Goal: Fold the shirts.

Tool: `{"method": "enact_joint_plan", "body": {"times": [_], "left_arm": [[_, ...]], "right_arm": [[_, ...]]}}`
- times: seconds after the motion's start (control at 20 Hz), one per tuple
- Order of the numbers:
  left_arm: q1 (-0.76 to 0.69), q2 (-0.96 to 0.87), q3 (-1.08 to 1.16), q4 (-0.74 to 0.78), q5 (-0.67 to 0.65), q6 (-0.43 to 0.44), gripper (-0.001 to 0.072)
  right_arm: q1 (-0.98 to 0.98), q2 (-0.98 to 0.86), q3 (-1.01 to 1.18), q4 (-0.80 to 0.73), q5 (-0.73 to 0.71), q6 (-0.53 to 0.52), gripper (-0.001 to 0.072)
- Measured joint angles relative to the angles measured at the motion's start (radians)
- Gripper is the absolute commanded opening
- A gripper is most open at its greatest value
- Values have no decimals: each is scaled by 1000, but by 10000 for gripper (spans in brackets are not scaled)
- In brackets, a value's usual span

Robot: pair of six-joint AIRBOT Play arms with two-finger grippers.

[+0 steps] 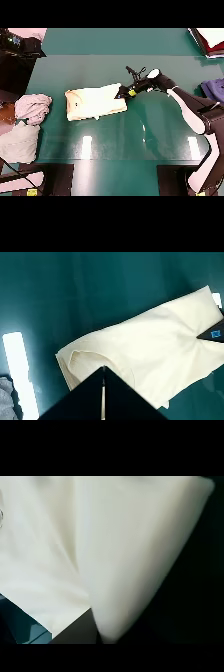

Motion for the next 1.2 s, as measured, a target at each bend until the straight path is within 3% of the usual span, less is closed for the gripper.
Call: {"method": "enact_joint_plan", "body": {"times": [0.35, 0.55, 0.85, 1.2], "left_arm": [[0, 0, 0, -111, -22, 0, 25], [-21, 0, 0, -163, -16, 0, 24], [-162, 0, 0, -186, 119, 0, 25], [-280, 0, 0, -176, 219, 0, 25]], "right_arm": [[-236, 149, 17, 4, 27, 18, 20], [-470, 290, 18, -98, -6, 66, 19], [-838, 397, 18, -246, -87, 128, 19], [-1072, 399, 19, -228, -142, 142, 19]]}}
